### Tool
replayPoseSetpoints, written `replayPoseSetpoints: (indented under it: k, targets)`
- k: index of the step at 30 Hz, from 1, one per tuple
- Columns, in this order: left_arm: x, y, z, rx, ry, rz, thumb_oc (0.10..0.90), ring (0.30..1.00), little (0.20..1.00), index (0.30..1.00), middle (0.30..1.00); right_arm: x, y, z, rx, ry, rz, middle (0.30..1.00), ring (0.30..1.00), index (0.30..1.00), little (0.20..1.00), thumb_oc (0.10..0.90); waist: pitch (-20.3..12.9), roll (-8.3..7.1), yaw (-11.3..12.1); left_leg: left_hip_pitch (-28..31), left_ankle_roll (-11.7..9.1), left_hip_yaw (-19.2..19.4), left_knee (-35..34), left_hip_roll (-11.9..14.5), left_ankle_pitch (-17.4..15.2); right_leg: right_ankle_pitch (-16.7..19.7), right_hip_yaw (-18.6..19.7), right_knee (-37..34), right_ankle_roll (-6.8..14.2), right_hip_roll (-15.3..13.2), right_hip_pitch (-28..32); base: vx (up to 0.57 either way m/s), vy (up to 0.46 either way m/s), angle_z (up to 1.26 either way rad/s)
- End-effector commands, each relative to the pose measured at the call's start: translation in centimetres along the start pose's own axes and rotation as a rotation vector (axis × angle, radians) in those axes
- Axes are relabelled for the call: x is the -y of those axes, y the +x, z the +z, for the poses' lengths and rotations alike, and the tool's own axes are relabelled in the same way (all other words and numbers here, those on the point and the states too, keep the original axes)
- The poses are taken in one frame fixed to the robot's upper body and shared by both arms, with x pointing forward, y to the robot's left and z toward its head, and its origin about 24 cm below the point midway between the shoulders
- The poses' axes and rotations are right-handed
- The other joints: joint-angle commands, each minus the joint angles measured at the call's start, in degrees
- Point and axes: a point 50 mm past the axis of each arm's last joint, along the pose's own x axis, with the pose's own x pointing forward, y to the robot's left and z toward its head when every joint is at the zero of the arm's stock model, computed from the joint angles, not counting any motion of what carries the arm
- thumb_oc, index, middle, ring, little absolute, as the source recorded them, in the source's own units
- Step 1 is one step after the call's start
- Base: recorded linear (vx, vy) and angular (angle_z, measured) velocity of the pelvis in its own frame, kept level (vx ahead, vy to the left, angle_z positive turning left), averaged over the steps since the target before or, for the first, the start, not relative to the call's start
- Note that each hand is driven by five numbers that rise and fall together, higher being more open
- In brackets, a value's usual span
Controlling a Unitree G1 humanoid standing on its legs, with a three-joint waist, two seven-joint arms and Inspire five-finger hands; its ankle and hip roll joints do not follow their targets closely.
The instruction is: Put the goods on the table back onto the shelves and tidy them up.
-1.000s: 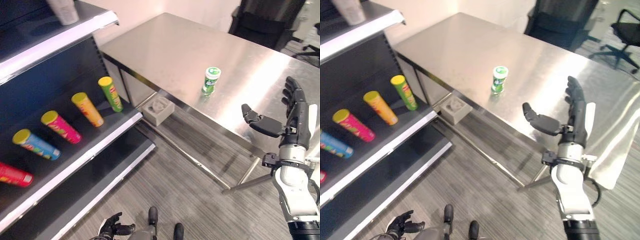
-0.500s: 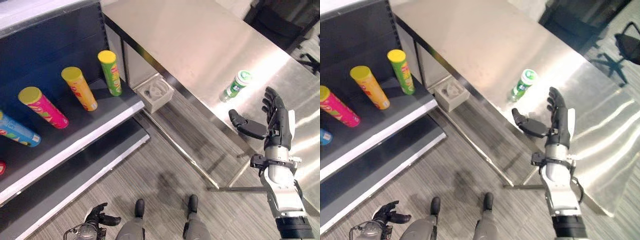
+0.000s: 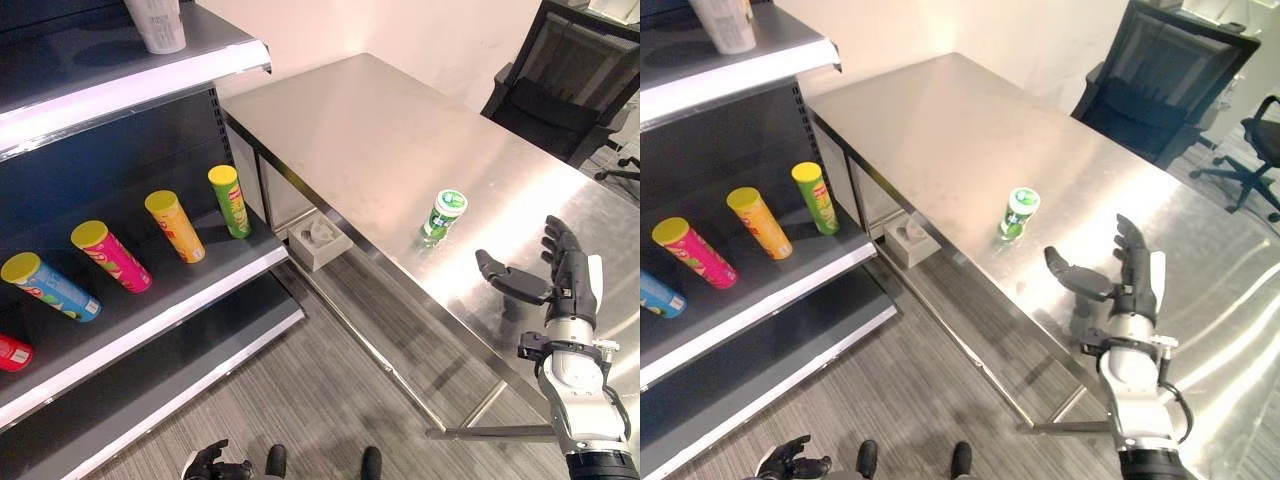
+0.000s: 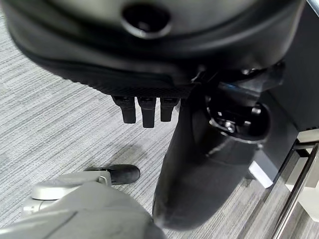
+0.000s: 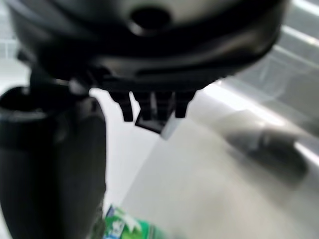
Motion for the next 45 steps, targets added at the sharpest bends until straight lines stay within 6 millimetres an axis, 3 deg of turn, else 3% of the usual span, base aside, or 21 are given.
replayPoseSetpoints:
  k: [1,13,20,22,25,26,31,32,34,45]
  targets:
    - [-0.6,0.1,-0.2,-0.010,0.093,-0.010,0.800,0.900,0.900,0.900,0.900,2.4,3.1,5.6,0.246,-0.010,-0.068,0.900,0.900,0.900,0.900,0.800,-1.6,-0.60,1.9,1.5,-1.3,2.7,0.3,1.2,-4.5,-1.2,-2.6,0.6,3.8,-2.4,0.4,0.03,0.007,0.16]
    - [-0.9,0.1,-0.6,-0.020,0.132,-0.015,0.800,0.900,0.900,0.900,0.900,3.0,6.1,5.8,0.193,-0.121,-0.075,0.900,0.900,0.900,0.900,0.800,-1.4,-1.59,4.0,1.1,-1.4,1.1,0.3,1.0,-4.2,-1.5,-4.4,1.1,3.8,-2.8,1.0,0.02,0.001,0.11]
    - [-1.0,0.1,-0.6,-0.025,0.131,-0.011,0.800,0.900,0.900,0.900,0.900,2.7,6.7,6.4,0.206,-0.141,-0.048,0.900,0.900,0.900,0.900,0.800,-1.2,-2.32,4.7,0.5,-1.5,0.4,0.3,1.0,-4.1,-1.7,-5.2,1.3,3.8,-2.9,1.0,0.01,-0.004,0.07]
    - [-1.0,0.1,-0.8,-0.031,0.133,-0.011,0.800,0.900,0.900,0.900,0.900,2.5,6.8,6.3,0.202,-0.143,-0.043,0.799,0.799,0.799,0.799,0.733,-1.2,-2.51,5.0,0.4,-1.5,0.3,0.3,1.0,-4.1,-1.8,-5.4,1.4,3.8,-2.9,1.1,0.02,-0.007,0.09]
    - [-1.0,0.1,-0.8,-0.030,0.134,-0.012,0.800,0.900,0.900,0.900,0.900,2.3,7.0,6.4,0.201,-0.145,-0.039,0.841,0.841,0.841,0.841,0.761,-1.2,-2.59,5.2,0.5,-1.5,0.3,0.3,1.0,-4.1,-1.8,-5.5,1.4,3.7,-3.0,1.1,0.01,0.004,0.05]
    - [-1.0,0.1,-0.8,-0.032,0.135,-0.012,0.800,0.900,0.900,0.900,0.900,2.2,7.1,6.5,0.201,-0.147,-0.036,0.900,0.900,0.900,0.900,0.800,-1.2,-2.64,5.3,0.5,-1.5,0.3,0.3,1.0,-4.1,-1.8,-5.5,1.4,3.7,-3.0,1.2,0.00,0.000,0.00]
    - [-1.1,0.1,-0.7,-0.025,0.128,-0.009,0.800,0.900,0.900,0.900,0.900,1.6,7.5,6.8,0.207,-0.143,-0.024,0.900,0.900,0.900,0.900,0.800,-1.3,-2.83,5.6,0.6,-1.5,0.3,0.3,1.1,-4.2,-1.7,-5.6,1.2,3.7,-2.9,1.3,0.00,0.000,0.00]
    - [-1.1,0.1,-0.7,-0.021,0.129,-0.008,0.800,0.900,0.900,0.900,0.900,1.5,7.7,6.9,0.209,-0.145,-0.023,0.804,0.804,0.804,0.804,0.736,-1.3,-2.86,5.8,0.6,-1.5,0.3,0.3,1.0,-4.2,-1.8,-5.6,1.1,3.7,-2.9,1.3,0.00,0.000,0.00]
    - [-1.2,0.1,-0.6,-0.018,0.126,-0.006,0.800,0.900,0.900,0.900,0.900,1.4,7.9,7.1,0.211,-0.150,-0.025,0.300,0.300,0.300,0.300,0.400,-1.3,-2.90,6.0,0.6,-1.6,0.3,0.3,1.1,-4.2,-1.8,-5.6,1.1,3.7,-2.9,1.3,0.00,0.000,0.00]
    - [-1.2,0.1,-0.8,-0.027,0.127,0.003,0.800,0.900,0.900,0.900,0.900,2.1,7.8,7.6,0.238,-0.210,-0.048,0.300,0.300,0.300,0.300,0.400,-1.4,-2.80,5.7,1.0,-1.5,0.2,0.3,1.1,-4.4,-1.9,-5.8,1.1,3.8,-3.0,1.9,0.00,0.000,0.00]
